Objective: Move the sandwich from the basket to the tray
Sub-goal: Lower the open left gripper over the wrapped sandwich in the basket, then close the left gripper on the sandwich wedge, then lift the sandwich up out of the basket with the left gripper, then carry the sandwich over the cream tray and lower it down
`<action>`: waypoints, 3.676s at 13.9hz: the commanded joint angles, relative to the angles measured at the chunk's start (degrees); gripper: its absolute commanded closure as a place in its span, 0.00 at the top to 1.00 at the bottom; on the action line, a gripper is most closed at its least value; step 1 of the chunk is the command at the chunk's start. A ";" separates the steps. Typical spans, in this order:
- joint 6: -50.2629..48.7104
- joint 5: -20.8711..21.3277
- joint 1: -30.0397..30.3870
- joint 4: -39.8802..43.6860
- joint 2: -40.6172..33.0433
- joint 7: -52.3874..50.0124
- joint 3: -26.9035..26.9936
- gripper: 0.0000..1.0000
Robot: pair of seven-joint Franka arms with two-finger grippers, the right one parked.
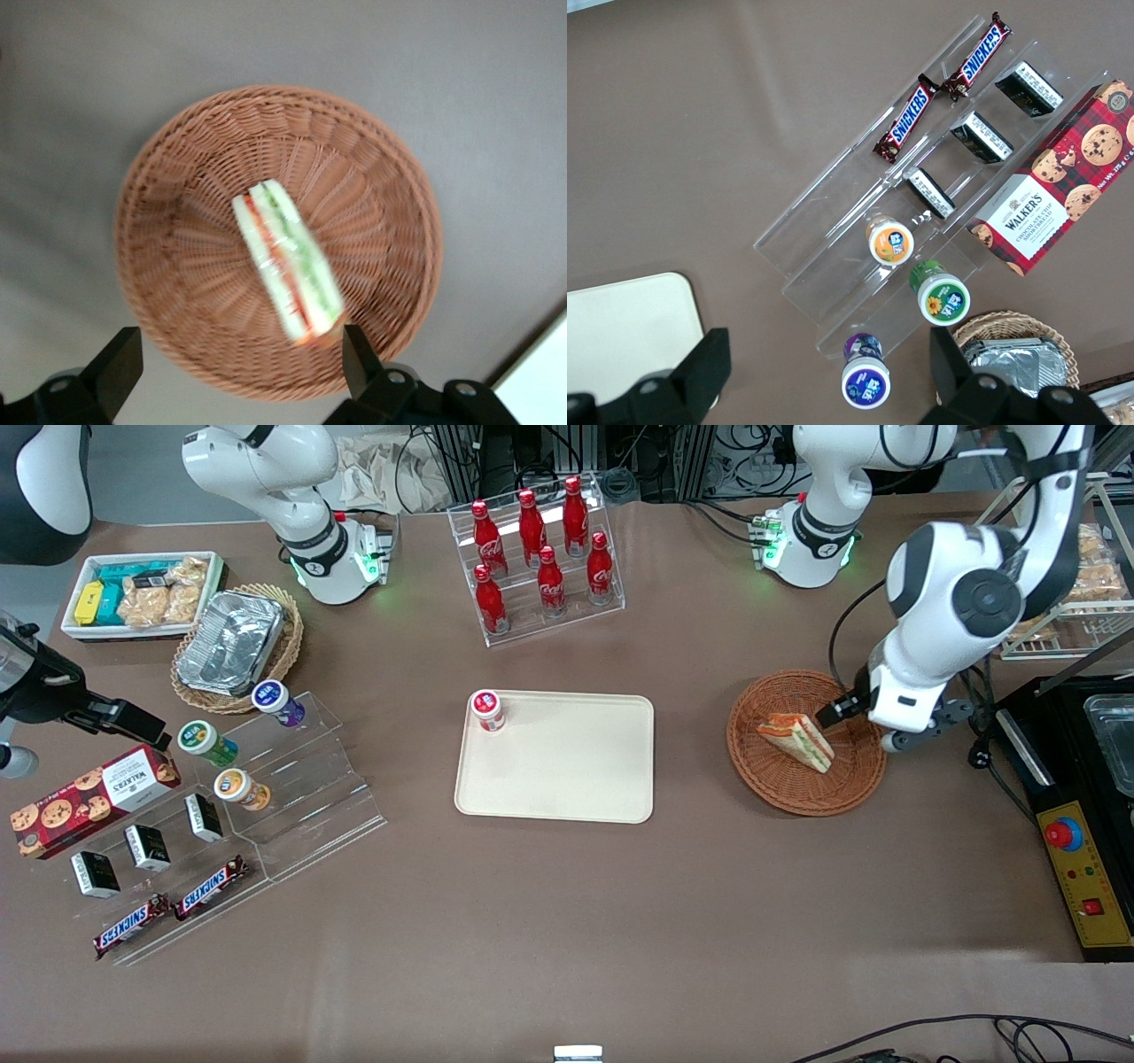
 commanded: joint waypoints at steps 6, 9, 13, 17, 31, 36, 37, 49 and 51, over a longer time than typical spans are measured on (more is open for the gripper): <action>6.40 -1.01 -3.70 0.74 8.09 -15.25 0.49 1.00; 6.57 -1.09 -4.32 0.74 10.55 -17.46 0.41 0.99; 10.60 -1.09 -5.12 -1.27 11.35 -18.95 0.41 0.99; 12.55 -0.92 -6.34 -2.78 11.70 -20.80 0.49 0.77; -23.81 -3.54 -2.31 25.06 6.96 -5.27 0.93 0.00; -42.70 -3.12 -0.55 41.49 7.22 10.89 1.02 0.00; -44.38 -1.64 -0.55 43.61 7.22 15.36 1.02 0.00; -39.15 -0.48 -9.68 46.00 14.85 25.96 -8.71 0.01; -33.88 -0.57 -11.17 45.74 18.98 25.17 -11.28 0.14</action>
